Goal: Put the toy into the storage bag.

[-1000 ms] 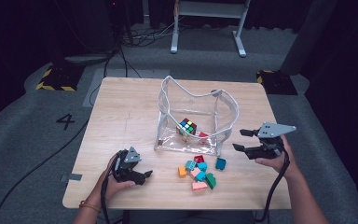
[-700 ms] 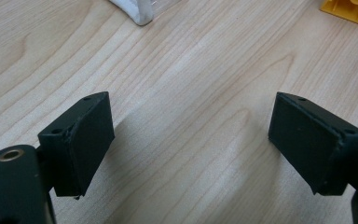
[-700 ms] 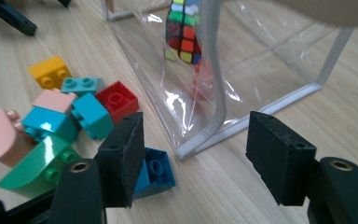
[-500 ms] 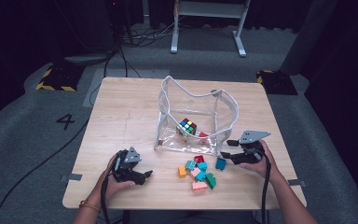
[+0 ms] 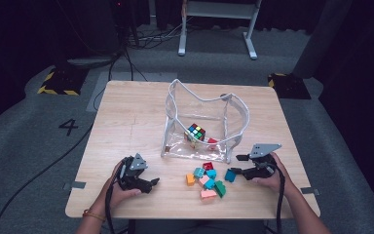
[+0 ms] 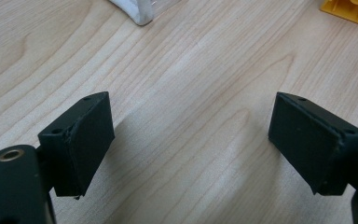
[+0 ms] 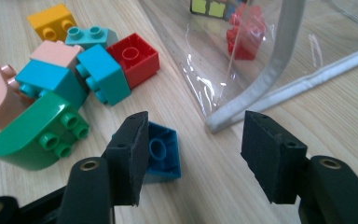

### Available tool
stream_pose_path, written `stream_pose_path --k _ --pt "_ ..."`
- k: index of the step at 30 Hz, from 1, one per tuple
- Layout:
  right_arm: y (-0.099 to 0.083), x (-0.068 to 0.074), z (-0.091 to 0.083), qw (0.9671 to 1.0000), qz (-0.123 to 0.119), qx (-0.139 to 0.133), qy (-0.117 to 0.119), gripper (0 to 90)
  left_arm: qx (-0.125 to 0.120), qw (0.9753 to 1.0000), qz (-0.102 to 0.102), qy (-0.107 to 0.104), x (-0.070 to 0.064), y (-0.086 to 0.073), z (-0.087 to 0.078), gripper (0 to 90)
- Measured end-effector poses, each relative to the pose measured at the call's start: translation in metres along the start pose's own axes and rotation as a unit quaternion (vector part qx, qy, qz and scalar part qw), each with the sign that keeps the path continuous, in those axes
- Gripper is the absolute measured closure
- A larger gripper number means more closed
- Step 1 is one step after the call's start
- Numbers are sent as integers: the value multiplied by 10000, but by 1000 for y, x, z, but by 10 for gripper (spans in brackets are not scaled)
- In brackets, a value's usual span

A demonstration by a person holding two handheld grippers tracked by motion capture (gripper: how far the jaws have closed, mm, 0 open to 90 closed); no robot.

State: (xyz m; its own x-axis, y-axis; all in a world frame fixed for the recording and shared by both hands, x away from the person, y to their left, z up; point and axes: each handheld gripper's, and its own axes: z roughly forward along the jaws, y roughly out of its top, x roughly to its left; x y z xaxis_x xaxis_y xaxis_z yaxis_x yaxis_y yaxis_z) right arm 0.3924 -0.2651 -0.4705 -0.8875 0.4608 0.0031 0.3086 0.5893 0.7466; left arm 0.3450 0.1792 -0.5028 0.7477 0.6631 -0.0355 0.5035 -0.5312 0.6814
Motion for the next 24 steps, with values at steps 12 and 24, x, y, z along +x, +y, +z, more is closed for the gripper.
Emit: stream_pose_path --k 12,24 --pt "-7 22 -9 9996 -38 -182 193 403 1 10000 3 11 0 0 0 142" --pt "-13 33 18 9996 -246 130 110 403 9 10000 9 10 0 0 0 143"
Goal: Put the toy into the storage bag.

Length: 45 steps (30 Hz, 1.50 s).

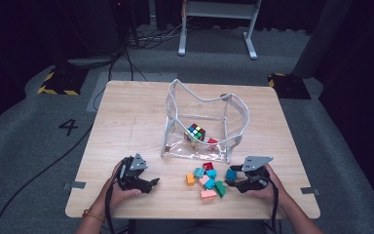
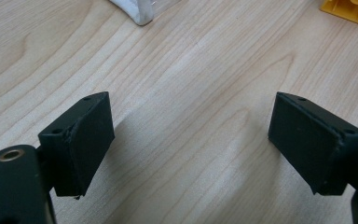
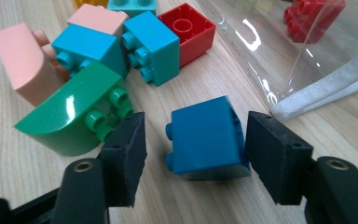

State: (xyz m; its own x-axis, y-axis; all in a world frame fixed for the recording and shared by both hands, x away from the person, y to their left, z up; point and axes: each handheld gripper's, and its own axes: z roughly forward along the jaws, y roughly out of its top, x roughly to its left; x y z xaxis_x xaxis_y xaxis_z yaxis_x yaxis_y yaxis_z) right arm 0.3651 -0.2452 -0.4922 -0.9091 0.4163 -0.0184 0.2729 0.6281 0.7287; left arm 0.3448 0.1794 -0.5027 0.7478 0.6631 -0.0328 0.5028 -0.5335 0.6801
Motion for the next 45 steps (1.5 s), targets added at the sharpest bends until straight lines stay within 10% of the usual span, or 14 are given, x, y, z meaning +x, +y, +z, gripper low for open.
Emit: stream_pose_path --k 8,45 --pt "-1 0 2 9996 -65 12 -286 568 -6 10000 8 8 0 0 0 143" --pt "13 -60 -82 9915 544 -804 -868 575 0 10000 2 9 0 0 0 142"
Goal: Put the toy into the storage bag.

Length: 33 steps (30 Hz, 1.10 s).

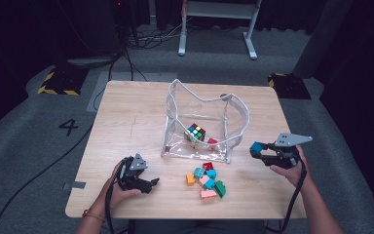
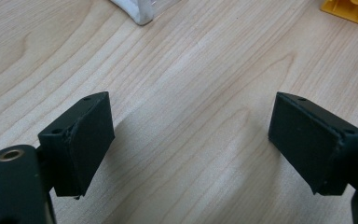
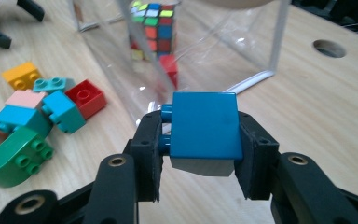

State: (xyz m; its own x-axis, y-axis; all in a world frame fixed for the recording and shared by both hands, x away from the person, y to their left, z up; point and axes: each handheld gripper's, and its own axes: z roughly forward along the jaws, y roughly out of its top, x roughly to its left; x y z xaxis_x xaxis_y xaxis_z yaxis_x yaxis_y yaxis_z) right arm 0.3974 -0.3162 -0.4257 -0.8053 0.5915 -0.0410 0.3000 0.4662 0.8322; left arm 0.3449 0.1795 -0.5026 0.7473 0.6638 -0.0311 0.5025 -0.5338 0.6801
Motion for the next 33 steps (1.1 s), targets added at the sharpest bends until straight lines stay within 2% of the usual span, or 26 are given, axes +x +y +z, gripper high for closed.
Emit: stream_pose_path --k 2,7,11,14,16,17,22,23,28,30,31,33 --pt "5 -5 -5 9999 31 -36 -105 575 0 10000 -1 -1 0 0 0 142" --pt "15 -15 -15 9997 38 -170 -144 576 0 10000 7 20 0 0 0 142" --pt "31 -25 -27 9990 -7 -304 -314 575 -8 10000 -13 2 0 0 0 141" --pt "43 -33 -35 9985 46 -464 -273 575 -1 10000 6 21 0 0 0 142" --pt "47 -36 -37 9984 41 -497 -268 575 0 10000 5 19 0 0 0 142" --pt "56 -39 -39 9983 -19 -501 -300 576 -1 10000 6 19 0 0 0 142" --pt "72 -48 -39 9978 -22 -573 -327 575 -2 10000 -12 -8 0 0 0 142" --pt "80 -50 -39 9977 -124 -508 -433 575 -1 10000 6 19 0 0 0 142" --pt "95 -52 -39 9973 -137 -570 -441 575 0 10000 5 17 0 0 0 142" --pt "102 -54 -39 9974 -146 -602 -376 575 0 10000 6 19 0 0 0 142" --pt "110 -53 -36 9972 -222 -587 -398 575 0 10000 5 19 0 0 0 142" --pt "116 -53 -33 9978 -188 -508 -375 576 -1 10000 5 19 0 0 0 142"
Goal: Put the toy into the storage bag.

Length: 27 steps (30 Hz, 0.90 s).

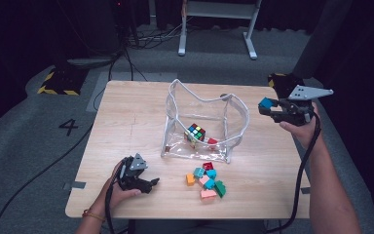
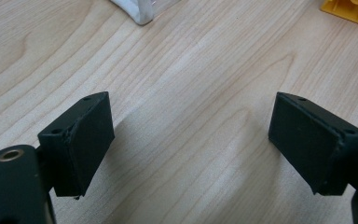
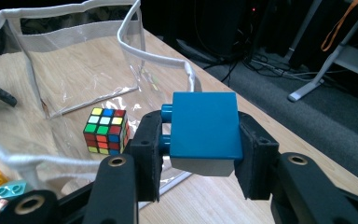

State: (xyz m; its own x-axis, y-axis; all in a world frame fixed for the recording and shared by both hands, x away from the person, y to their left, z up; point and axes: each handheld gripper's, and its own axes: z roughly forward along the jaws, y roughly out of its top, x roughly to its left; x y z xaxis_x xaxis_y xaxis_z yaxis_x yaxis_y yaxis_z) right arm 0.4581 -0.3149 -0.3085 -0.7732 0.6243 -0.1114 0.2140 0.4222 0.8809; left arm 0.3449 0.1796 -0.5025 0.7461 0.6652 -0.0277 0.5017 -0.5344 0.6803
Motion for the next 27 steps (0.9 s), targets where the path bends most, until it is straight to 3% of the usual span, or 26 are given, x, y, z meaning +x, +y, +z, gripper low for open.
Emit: stream_pose_path --k 7,8,16,19,20,23,24,27 --pt "14 2 16 9997 -76 143 172 575 -1 10000 -1 0 0 0 0 142" --pt "19 4 22 9994 -181 106 262 575 1 10000 0 -1 0 0 0 142" --pt "36 18 41 9983 -375 291 343 575 1 10000 0 -1 0 0 0 142" --pt "42 25 50 9970 -495 372 467 575 2 10000 0 -2 0 0 0 142" --pt "46 29 57 9956 -582 367 629 575 1 10000 -1 -2 0 0 0 142" --pt "50 35 65 9943 -677 440 697 575 1 10000 0 -3 0 0 0 142" --pt "54 41 74 9925 -768 467 830 575 1 10000 7 -12 0 0 0 142" --pt "58 48 83 9903 -910 599 858 575 2 10000 8 -21 0 0 0 142"
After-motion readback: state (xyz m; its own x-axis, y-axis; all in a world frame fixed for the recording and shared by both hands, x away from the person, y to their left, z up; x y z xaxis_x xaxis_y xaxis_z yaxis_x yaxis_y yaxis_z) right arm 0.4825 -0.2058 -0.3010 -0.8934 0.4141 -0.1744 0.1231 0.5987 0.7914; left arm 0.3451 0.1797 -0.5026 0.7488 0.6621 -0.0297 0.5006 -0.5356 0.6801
